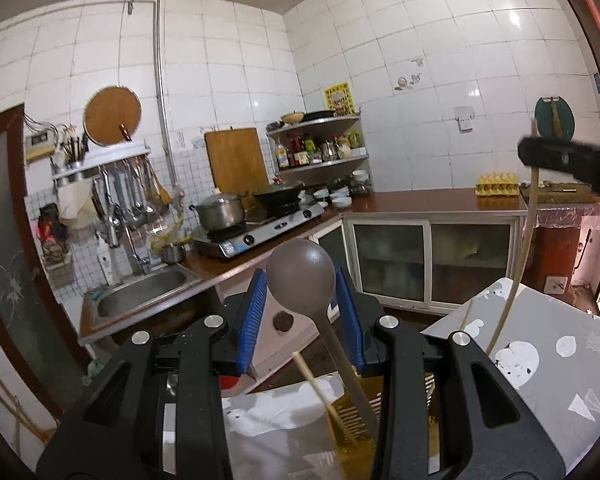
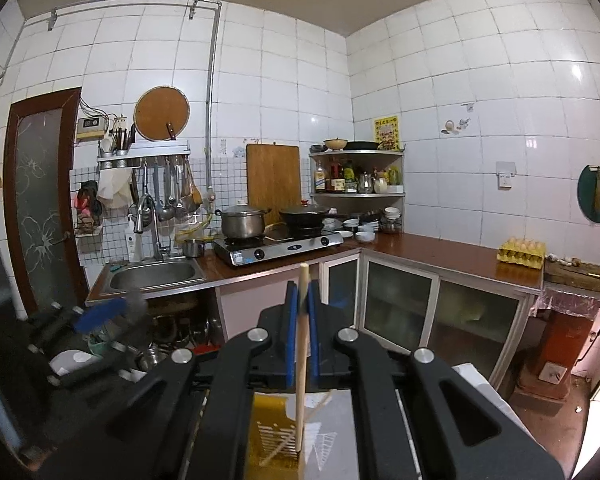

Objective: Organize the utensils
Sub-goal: 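Drop the spoon into the yellow holder with the left tool while the right drops its chopstick, then grasp a chopstick with the right tool while the left grasps another chopstick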

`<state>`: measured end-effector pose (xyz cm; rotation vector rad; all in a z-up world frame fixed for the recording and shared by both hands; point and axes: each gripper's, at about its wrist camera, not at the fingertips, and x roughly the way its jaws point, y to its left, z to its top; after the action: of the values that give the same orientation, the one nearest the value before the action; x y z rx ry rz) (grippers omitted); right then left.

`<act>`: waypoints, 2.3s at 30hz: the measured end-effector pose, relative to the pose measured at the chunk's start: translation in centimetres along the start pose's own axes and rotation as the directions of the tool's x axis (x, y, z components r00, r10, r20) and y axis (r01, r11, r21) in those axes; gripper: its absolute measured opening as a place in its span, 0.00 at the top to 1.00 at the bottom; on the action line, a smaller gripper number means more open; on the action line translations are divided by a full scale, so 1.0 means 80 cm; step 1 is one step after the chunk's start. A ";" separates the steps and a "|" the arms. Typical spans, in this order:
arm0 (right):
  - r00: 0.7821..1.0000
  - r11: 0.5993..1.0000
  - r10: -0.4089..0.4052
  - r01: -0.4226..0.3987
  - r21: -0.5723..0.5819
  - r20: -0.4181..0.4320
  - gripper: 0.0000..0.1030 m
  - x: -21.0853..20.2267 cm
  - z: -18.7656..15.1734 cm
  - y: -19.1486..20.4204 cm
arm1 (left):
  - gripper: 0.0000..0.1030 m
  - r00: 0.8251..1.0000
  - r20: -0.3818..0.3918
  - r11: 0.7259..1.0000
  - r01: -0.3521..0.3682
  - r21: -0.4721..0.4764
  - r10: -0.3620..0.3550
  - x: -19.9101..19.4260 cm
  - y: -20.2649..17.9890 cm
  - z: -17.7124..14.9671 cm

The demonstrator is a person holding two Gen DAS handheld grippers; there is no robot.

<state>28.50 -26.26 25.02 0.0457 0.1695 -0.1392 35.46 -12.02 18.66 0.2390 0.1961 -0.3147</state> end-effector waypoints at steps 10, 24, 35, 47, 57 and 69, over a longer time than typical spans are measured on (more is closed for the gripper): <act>0.984 1.000 0.009 -0.008 0.006 -0.176 0.95 0.084 -0.090 -0.007 | 0.66 0.989 -0.141 0.998 0.037 -0.056 -0.045 0.085 -0.008 -0.089; 0.954 1.000 0.012 -0.003 0.031 -0.301 0.38 0.071 -0.167 -0.022 | 0.34 0.991 -0.129 0.992 0.010 -0.129 -0.027 0.012 0.021 -0.096; 0.918 0.998 -0.017 0.041 0.052 -0.397 0.38 -0.012 -0.240 -0.032 | 0.05 0.969 -0.246 0.981 -0.068 -0.180 0.022 -0.087 0.055 -0.147; 0.817 0.997 -0.030 0.062 0.036 -0.576 0.38 -0.035 -0.344 -0.007 | 0.05 0.891 -0.454 0.981 -0.087 -0.176 -0.002 -0.092 0.053 -0.253; 0.746 0.999 -0.009 0.028 0.018 -0.666 0.57 -0.035 -0.375 0.034 | 0.05 0.845 -0.534 0.981 -0.086 -0.172 -0.020 -0.074 0.047 -0.292; 0.717 1.000 -0.004 0.013 0.007 -0.697 0.90 -0.034 -0.381 0.052 | 0.05 0.836 -0.546 0.982 -0.055 -0.181 -0.054 -0.070 0.045 -0.298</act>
<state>21.38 -20.03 -4.35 0.1093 0.9390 -0.1265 27.81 -0.92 -2.04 0.1336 0.7971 -0.2169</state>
